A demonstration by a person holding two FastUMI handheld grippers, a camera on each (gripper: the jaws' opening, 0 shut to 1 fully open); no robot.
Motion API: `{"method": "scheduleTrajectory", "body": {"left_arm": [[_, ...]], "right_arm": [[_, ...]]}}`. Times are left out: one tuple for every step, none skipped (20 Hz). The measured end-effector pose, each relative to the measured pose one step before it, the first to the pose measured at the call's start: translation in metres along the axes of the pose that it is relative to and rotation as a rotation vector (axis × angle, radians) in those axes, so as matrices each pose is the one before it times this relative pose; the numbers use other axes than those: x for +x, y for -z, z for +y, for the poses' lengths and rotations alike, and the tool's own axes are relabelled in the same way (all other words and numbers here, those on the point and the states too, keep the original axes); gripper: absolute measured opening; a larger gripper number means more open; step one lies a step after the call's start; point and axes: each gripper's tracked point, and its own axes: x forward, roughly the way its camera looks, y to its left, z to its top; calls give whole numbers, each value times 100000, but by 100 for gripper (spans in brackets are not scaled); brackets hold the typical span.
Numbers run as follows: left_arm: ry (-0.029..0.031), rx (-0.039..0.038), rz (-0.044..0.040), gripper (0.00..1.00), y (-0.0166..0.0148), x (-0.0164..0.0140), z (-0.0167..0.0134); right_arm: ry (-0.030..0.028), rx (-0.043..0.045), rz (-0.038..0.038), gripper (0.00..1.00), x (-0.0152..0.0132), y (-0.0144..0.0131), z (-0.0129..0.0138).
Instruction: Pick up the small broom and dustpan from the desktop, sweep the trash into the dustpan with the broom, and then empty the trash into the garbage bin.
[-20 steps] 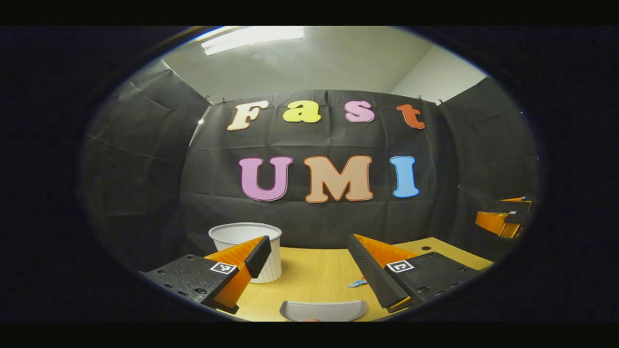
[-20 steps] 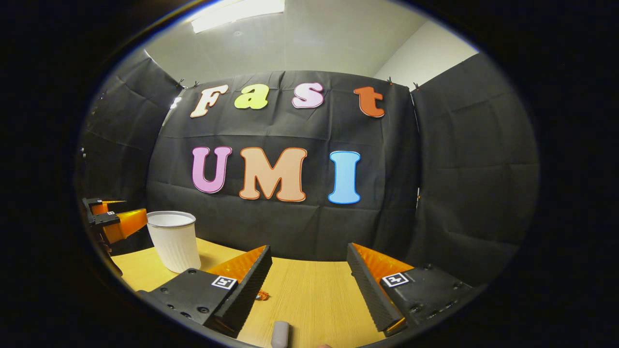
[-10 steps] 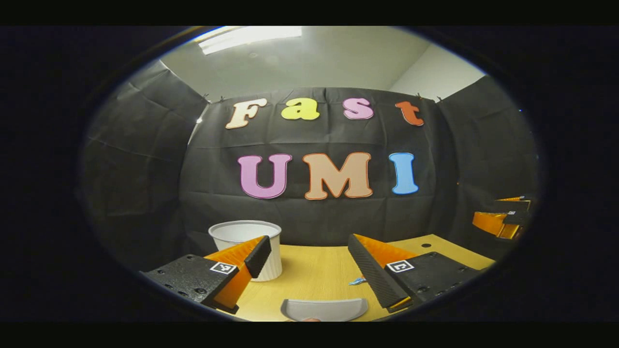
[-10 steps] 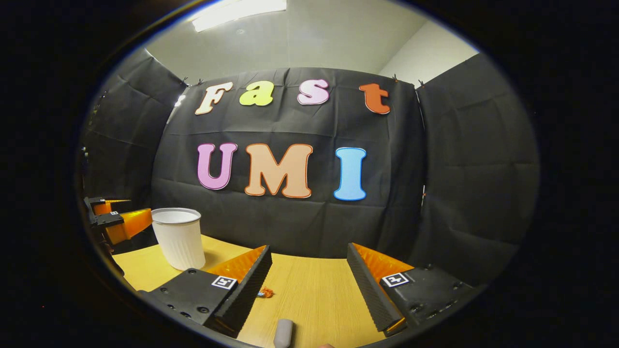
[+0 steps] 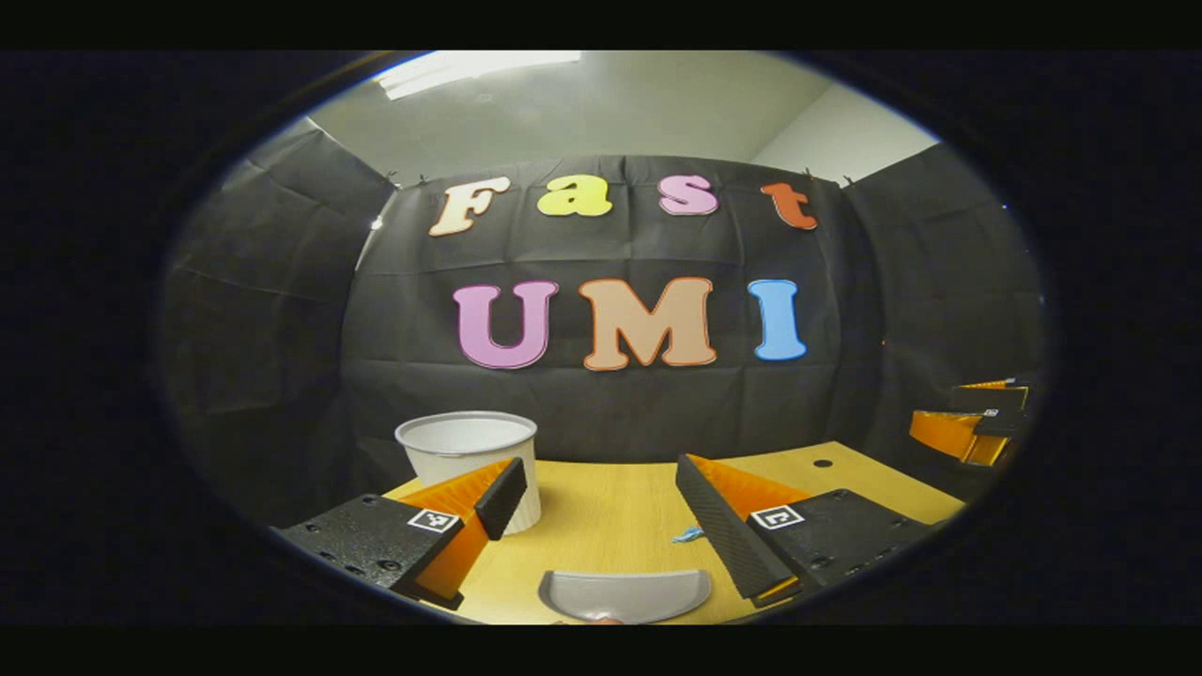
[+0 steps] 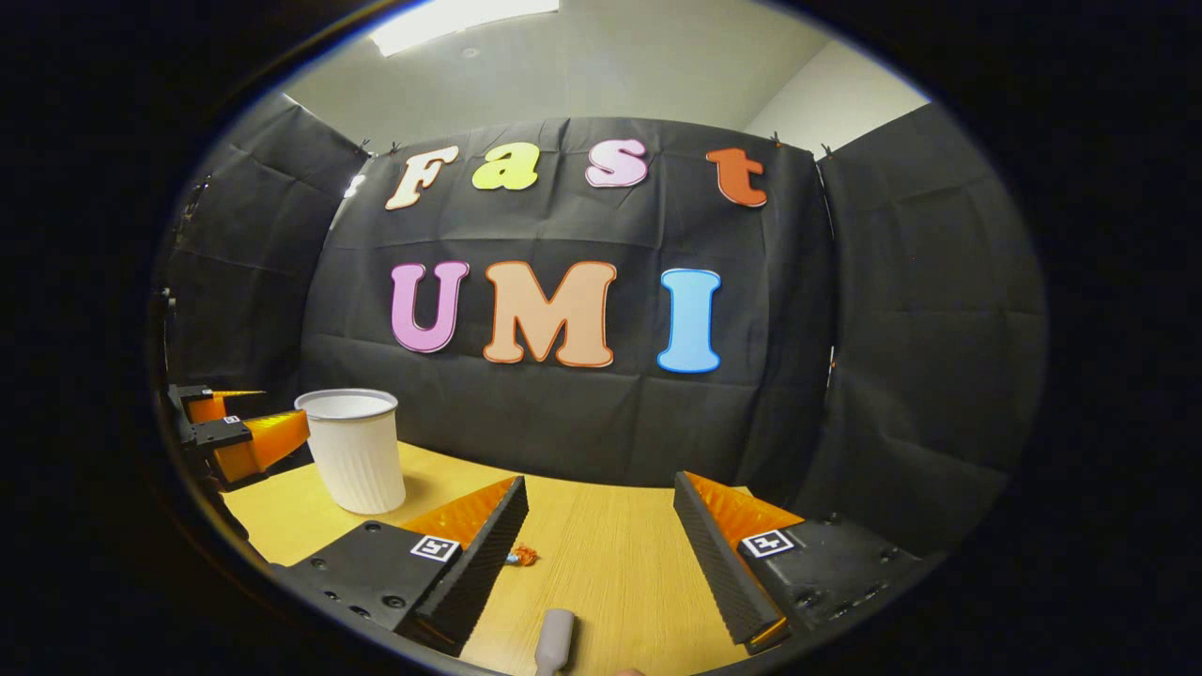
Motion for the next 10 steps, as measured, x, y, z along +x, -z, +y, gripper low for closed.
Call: {"method": "scheduleTrajectory", "body": {"left_arm": [[404, 33, 1521, 99, 666, 60, -128], [385, -63, 2177, 96, 969, -60, -184], [110, -21, 2473, 99, 984, 10, -77], [3, 73, 2436, 96, 1073, -48, 26], [-29, 306, 2551, 96, 1023, 39, -18], [-34, 360, 2272, 96, 885, 74, 3], [307, 517, 2569, 97, 918, 32, -94], [296, 515, 2543, 100, 1164, -23, -91], [360, 575, 2667, 96, 1138, 64, -118], [182, 408, 3053, 100, 1185, 6, -55]], "right_arm": [[-642, -349, 2083, 93, 69, 816, 322], [-704, -313, 2570, 93, 67, 963, 302], [-691, -527, 2730, 92, 141, 1133, 329], [-557, -595, 2162, 92, 54, 911, 288], [-370, -641, 1624, 93, 87, 853, 194], [-279, -524, 2253, 93, 54, 1050, 147], [-987, -174, 2735, 93, 177, 1097, 472], [-1145, 67, 2999, 93, 123, 1329, 373], [-764, -158, 3303, 93, 186, 1350, 262], [-981, -241, 3553, 92, 236, 1509, 361]]}}
